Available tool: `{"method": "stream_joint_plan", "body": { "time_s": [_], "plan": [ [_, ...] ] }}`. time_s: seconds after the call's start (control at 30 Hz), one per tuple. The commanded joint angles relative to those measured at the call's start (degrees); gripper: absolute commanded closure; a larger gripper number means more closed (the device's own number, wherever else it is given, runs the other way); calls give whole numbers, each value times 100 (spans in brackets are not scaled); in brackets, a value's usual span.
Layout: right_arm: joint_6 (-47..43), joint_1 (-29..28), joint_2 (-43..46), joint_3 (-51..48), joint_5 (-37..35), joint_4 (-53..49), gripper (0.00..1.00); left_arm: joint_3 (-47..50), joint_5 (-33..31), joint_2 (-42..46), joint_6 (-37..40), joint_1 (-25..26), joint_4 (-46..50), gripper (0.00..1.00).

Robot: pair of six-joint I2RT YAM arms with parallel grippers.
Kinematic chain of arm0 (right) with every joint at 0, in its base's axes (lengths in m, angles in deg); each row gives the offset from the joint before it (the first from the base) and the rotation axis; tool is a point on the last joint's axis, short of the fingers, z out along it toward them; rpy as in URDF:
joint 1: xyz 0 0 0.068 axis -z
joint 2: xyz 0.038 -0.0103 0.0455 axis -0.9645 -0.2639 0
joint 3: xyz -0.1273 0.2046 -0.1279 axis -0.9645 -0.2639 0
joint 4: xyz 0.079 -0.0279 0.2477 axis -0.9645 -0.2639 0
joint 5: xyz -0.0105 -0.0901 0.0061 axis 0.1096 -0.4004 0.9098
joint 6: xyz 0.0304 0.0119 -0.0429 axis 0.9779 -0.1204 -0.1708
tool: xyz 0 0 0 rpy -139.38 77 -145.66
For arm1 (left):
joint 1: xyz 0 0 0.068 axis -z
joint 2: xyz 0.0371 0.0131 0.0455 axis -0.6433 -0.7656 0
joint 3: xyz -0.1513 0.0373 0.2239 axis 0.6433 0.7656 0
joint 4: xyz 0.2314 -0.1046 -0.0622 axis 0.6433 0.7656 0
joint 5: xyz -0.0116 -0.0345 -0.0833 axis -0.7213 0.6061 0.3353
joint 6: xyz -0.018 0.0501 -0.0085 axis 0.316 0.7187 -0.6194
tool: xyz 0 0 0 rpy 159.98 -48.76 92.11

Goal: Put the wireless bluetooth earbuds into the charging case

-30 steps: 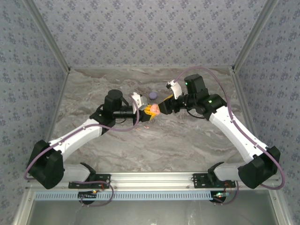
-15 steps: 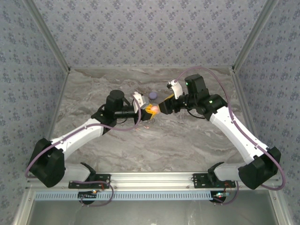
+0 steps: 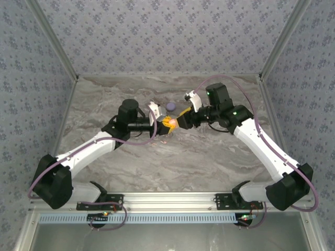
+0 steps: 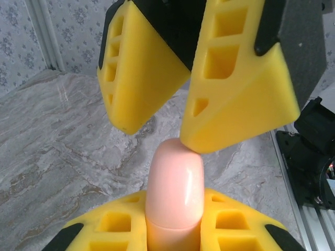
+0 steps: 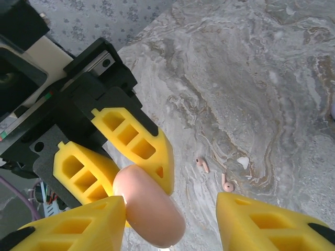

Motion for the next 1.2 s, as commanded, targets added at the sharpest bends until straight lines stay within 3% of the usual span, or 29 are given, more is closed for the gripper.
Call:
{"method": "stream_joint_plan", "body": {
  "time_s": [0.0, 0.23, 0.5, 0.63, 0.8, 1.17],
  "plan": [
    [-169, -89, -130, 174, 214, -146, 52, -268, 308, -34, -103, 7, -138, 100],
    [-247, -147, -160, 192, 229, -307, 53, -384, 312, -118, -354, -11, -114, 100],
    [-230, -154, -105, 197, 229, -255, 75, -385, 262, -147, -648, -59, -265, 100],
    [-170, -139, 23, 140, 369, -39, 78, -323, 183, -187, -1075, -128, -618, 100],
    [-116, -114, 156, 138, 459, 86, 80, -273, 199, -304, -1594, -158, -1026, 91],
    [84, 70, 332, 55, 585, 338, 85, -224, 308, -348, -1747, -153, -1196, 85]
  ]
}}
